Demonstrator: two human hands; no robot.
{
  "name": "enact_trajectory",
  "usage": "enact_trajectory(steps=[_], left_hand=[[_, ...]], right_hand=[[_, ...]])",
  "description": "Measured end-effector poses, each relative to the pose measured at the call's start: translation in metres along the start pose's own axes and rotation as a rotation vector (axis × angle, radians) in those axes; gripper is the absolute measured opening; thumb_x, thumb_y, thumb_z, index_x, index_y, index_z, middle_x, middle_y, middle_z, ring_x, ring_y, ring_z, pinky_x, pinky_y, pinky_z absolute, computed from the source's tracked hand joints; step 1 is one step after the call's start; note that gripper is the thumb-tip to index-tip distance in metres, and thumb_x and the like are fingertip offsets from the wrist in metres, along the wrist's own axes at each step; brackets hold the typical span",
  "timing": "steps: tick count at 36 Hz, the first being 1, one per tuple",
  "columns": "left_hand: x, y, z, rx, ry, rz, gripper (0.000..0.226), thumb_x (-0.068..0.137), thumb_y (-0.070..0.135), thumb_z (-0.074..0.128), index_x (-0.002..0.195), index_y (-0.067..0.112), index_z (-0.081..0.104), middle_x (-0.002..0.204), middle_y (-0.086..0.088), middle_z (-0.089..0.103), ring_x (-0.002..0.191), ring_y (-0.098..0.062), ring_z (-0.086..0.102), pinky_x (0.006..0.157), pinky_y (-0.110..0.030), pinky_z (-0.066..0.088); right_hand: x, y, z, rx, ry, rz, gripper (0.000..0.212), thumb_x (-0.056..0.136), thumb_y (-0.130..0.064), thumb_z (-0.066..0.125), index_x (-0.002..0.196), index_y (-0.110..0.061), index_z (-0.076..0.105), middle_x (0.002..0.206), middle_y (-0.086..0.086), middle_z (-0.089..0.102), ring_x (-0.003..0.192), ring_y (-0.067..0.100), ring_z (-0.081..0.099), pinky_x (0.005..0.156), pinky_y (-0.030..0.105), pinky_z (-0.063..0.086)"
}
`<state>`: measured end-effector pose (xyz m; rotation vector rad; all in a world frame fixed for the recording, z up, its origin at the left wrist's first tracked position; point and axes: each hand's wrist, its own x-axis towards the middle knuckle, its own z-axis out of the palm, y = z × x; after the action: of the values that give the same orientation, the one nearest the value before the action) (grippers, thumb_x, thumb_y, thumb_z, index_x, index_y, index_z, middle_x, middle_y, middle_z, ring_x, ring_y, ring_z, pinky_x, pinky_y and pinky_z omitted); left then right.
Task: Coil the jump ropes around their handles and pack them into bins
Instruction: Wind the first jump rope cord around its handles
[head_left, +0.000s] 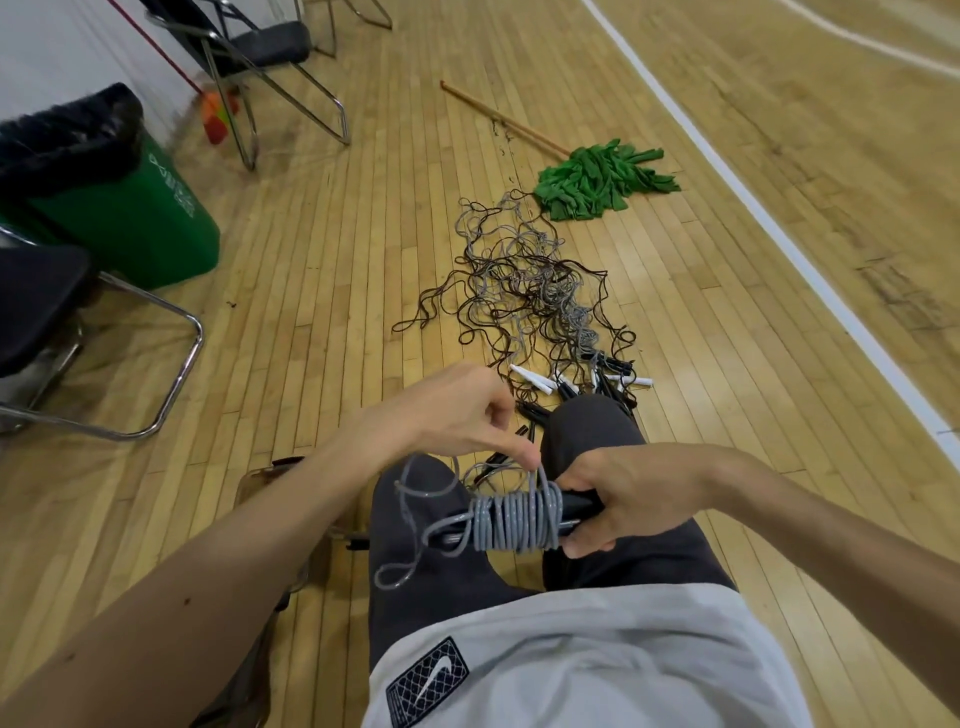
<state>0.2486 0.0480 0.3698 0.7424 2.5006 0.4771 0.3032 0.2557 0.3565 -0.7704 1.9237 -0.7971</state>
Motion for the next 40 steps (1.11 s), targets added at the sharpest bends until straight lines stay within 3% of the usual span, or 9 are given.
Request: enact_trajectory(steps=[6, 10, 13, 15, 19, 23, 27, 34, 40], left_hand=[[-0.006, -0.009, 0.019, -0.137, -0.021, -0.024, 0.069, 0.072, 0.065, 0.072, 0.070, -0.003, 0.063, 0.056, 0.004, 0.045, 0.047, -0.004, 0.035, 0.046, -0.016, 0.030], [-0.009, -0.021, 0.037, -0.494, -0.024, -0.070, 0.076, 0.074, 0.073, 0.063, 0.060, -0.002, 0.060, 0.050, 0.008, 0.050, 0.043, -0.006, 0.044, 0.047, -0.016, 0.037], [-0.013, -0.034, 0.054, -0.576, 0.032, -0.194, 0.039, 0.097, 0.015, 0.063, 0.059, 0.012, 0.059, 0.040, 0.009, 0.056, 0.039, 0.005, 0.054, 0.061, -0.019, 0.056], [-0.017, -0.030, 0.058, -0.621, -0.036, -0.240, 0.039, 0.098, -0.003, 0.053, 0.064, 0.013, 0.048, 0.038, 0.009, 0.051, 0.036, 0.003, 0.051, 0.052, -0.019, 0.048], [-0.016, -0.007, 0.048, -0.911, -0.012, -0.197, 0.028, 0.105, 0.012, 0.041, 0.079, 0.008, 0.049, 0.053, 0.008, 0.048, 0.044, -0.006, 0.037, 0.047, -0.020, 0.034], [-0.017, -0.012, 0.052, -1.065, 0.014, -0.082, 0.039, 0.096, 0.038, 0.048, 0.080, 0.002, 0.051, 0.053, -0.002, 0.039, 0.041, -0.009, 0.034, 0.045, -0.019, 0.033], [-0.017, -0.015, 0.048, -1.106, -0.032, -0.041, 0.028, 0.093, 0.036, 0.050, 0.083, 0.009, 0.054, 0.050, 0.005, 0.041, 0.044, -0.011, 0.040, 0.050, -0.021, 0.038], [-0.024, -0.018, 0.053, -0.962, -0.065, -0.122, 0.019, 0.103, 0.021, 0.049, 0.092, 0.006, 0.055, 0.051, 0.007, 0.039, 0.045, -0.008, 0.037, 0.050, -0.022, 0.033], [-0.024, -0.014, 0.050, -0.753, -0.046, -0.171, 0.022, 0.105, 0.026, 0.049, 0.096, 0.008, 0.057, 0.053, 0.007, 0.043, 0.046, -0.007, 0.039, 0.052, -0.022, 0.040]], right_hand=[[0.002, -0.001, 0.003, 0.018, -0.042, -0.046, 0.012, 0.096, -0.023, 0.068, 0.088, -0.022, 0.060, 0.073, -0.004, 0.062, 0.066, 0.006, 0.058, 0.068, 0.018, 0.045], [-0.001, -0.003, -0.003, 0.130, 0.041, -0.165, 0.011, 0.096, -0.016, 0.068, 0.092, -0.007, 0.064, 0.073, -0.003, 0.062, 0.068, 0.010, 0.059, 0.069, 0.021, 0.047], [-0.002, -0.002, -0.009, 0.219, 0.124, -0.243, 0.004, 0.097, -0.012, 0.066, 0.094, -0.013, 0.064, 0.075, -0.010, 0.063, 0.072, 0.009, 0.060, 0.073, 0.026, 0.048], [0.000, -0.001, -0.012, 0.281, 0.168, -0.278, 0.003, 0.097, -0.008, 0.065, 0.096, -0.011, 0.063, 0.075, -0.008, 0.061, 0.070, 0.008, 0.059, 0.069, 0.026, 0.048], [0.002, 0.003, -0.015, 0.456, 0.232, -0.295, 0.011, 0.097, -0.012, 0.063, 0.090, -0.020, 0.064, 0.070, 0.000, 0.055, 0.056, 0.008, 0.045, 0.050, 0.017, 0.034], [0.001, 0.010, -0.019, 0.482, 0.349, -0.240, 0.011, 0.093, -0.020, 0.069, 0.095, -0.010, 0.064, 0.070, 0.003, 0.055, 0.057, 0.012, 0.044, 0.049, 0.017, 0.034], [0.001, 0.012, -0.021, 0.513, 0.459, -0.181, 0.020, 0.089, -0.023, 0.068, 0.097, -0.006, 0.063, 0.071, 0.005, 0.054, 0.060, 0.015, 0.044, 0.049, 0.018, 0.034], [0.004, 0.030, -0.034, 0.492, 0.708, -0.015, 0.008, 0.095, -0.015, 0.067, 0.096, -0.007, 0.064, 0.067, -0.001, 0.056, 0.054, 0.008, 0.046, 0.047, 0.015, 0.037], [0.013, 0.048, -0.030, 0.463, 0.760, 0.133, 0.012, 0.095, -0.015, 0.068, 0.086, -0.009, 0.063, 0.065, 0.000, 0.059, 0.048, 0.001, 0.049, 0.047, 0.012, 0.038]])
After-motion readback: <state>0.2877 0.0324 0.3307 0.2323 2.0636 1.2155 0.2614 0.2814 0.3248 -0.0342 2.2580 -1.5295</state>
